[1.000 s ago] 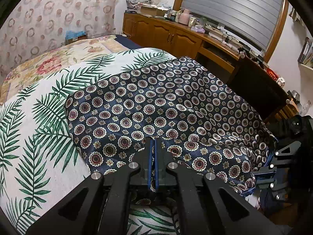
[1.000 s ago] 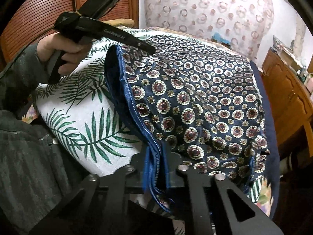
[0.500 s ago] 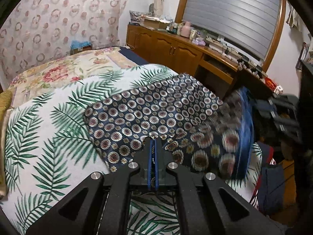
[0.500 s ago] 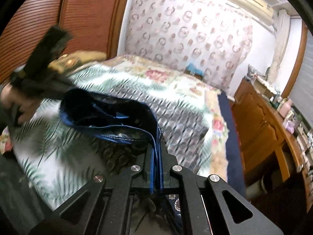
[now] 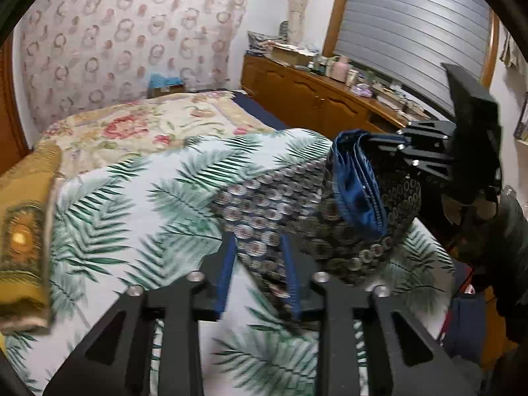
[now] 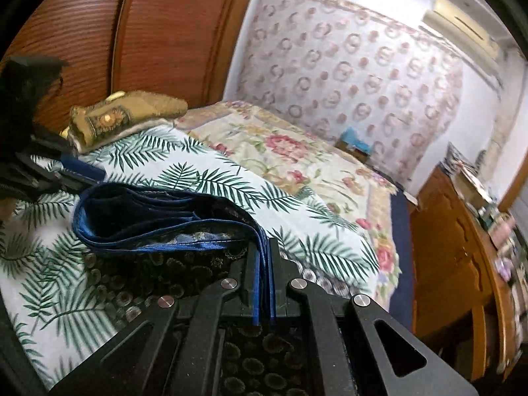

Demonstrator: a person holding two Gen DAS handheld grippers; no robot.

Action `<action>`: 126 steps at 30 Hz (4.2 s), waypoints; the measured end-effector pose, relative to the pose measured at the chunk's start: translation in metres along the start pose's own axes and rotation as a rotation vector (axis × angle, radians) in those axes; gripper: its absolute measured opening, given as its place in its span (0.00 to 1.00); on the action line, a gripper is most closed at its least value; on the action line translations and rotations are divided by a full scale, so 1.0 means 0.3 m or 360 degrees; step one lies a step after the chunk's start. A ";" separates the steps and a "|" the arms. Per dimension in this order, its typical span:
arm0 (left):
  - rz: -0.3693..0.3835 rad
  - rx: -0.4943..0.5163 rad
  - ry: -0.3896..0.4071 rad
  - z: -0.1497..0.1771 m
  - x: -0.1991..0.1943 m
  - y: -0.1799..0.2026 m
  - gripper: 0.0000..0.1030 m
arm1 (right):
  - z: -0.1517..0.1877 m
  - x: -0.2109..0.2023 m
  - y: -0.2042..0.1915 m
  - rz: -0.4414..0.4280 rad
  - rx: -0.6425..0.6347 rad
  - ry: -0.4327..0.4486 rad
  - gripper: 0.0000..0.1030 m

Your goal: Fold small clothes

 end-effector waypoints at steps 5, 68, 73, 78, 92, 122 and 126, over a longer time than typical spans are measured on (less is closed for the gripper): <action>-0.0038 -0.0022 -0.0009 -0.040 0.016 -0.086 0.44 | 0.003 0.137 0.041 -0.0082 -0.0028 -0.0085 0.03; 0.0238 0.0020 0.0146 -0.199 0.006 -0.025 0.04 | 0.134 -0.146 0.409 -0.0105 0.0655 0.0108 0.13; 0.0146 -0.0035 0.0337 -0.237 -0.139 -0.118 0.04 | -0.008 -0.156 0.377 -0.0116 0.0527 0.0194 0.13; 0.0004 -0.0099 0.0464 -0.251 -0.271 -0.252 0.04 | -0.168 -0.125 0.327 -0.0169 0.0380 0.0267 0.13; -0.0401 -0.0364 0.0791 -0.164 -0.577 -0.639 0.04 | -0.675 0.176 0.206 -0.0377 -0.0155 0.0439 0.13; -0.0735 -0.0674 0.0540 0.171 -0.554 -0.967 0.13 | -0.866 0.923 0.032 -0.0619 -0.0124 0.0125 0.64; -0.0794 -0.0593 0.0592 0.153 -0.591 -0.945 0.50 | -0.780 1.011 0.041 -0.0627 -0.0082 0.0049 0.64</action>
Point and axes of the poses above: each gripper's, at about its wrist camera, not at the fingertips, and x roughly the way its jaws point, y to its right, z to its underside, the point moved 8 cm from there along x, roughly the way its jaws point, and after that the axes turned 7 degrees about -x, right-handed, at the moved point
